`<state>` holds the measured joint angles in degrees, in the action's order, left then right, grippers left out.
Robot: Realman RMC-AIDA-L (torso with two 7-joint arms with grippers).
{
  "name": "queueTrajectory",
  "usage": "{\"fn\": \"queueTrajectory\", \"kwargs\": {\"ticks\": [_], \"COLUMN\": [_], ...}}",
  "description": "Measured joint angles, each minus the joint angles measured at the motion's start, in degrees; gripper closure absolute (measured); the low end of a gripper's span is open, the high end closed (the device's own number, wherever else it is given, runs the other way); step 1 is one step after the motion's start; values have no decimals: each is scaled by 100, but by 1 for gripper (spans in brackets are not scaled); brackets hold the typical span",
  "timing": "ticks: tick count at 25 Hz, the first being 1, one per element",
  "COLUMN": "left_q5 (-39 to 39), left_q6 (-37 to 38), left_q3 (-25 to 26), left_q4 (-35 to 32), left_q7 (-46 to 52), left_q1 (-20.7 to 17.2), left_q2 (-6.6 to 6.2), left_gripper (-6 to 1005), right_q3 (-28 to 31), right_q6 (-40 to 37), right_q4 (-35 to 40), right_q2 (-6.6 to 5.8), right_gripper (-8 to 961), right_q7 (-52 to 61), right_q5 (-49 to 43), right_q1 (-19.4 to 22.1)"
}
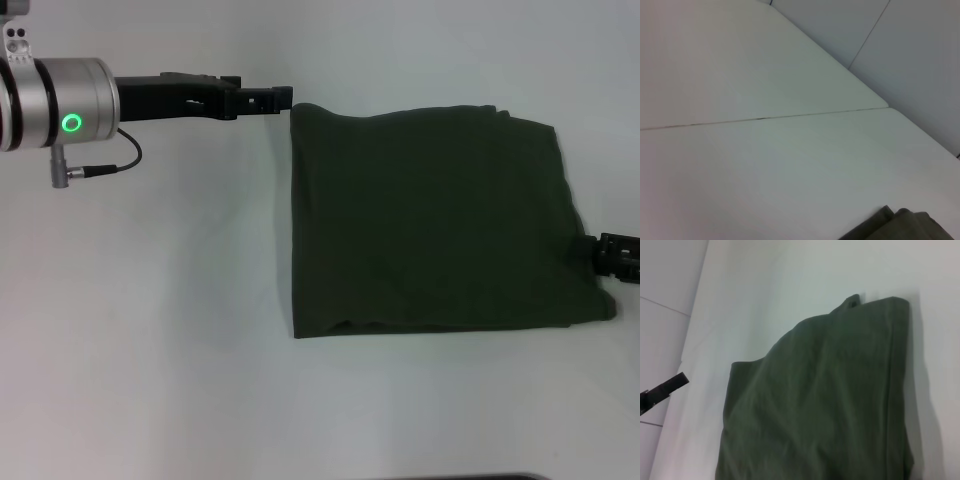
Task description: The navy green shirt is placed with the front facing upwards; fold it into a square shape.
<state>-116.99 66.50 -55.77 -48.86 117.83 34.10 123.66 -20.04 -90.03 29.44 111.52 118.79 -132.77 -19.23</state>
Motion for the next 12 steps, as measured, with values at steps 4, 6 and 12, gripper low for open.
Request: {"fn": "queueTrajectory", "kwargs": {"ticks": [4, 6, 12], "left_q5": [1, 2, 2], "left_q6": [10, 10, -16], "left_q3": [8, 8, -10], "left_q4": [0, 0, 0], "left_q7": [-12, -14, -15], "left_q1": [0, 0, 4], "left_q2": [6, 7, 9], "left_gripper": [104, 104, 103], "right_q3": [0, 0, 2], "right_q6": [27, 37, 81], "right_q4": [-1, 0, -25], "right_q2": [40, 54, 63], "right_gripper": [175, 175, 180], "right_q7": [0, -2, -3], "right_q5": [-34, -37, -39], "right_q1": [-34, -38, -47]}}
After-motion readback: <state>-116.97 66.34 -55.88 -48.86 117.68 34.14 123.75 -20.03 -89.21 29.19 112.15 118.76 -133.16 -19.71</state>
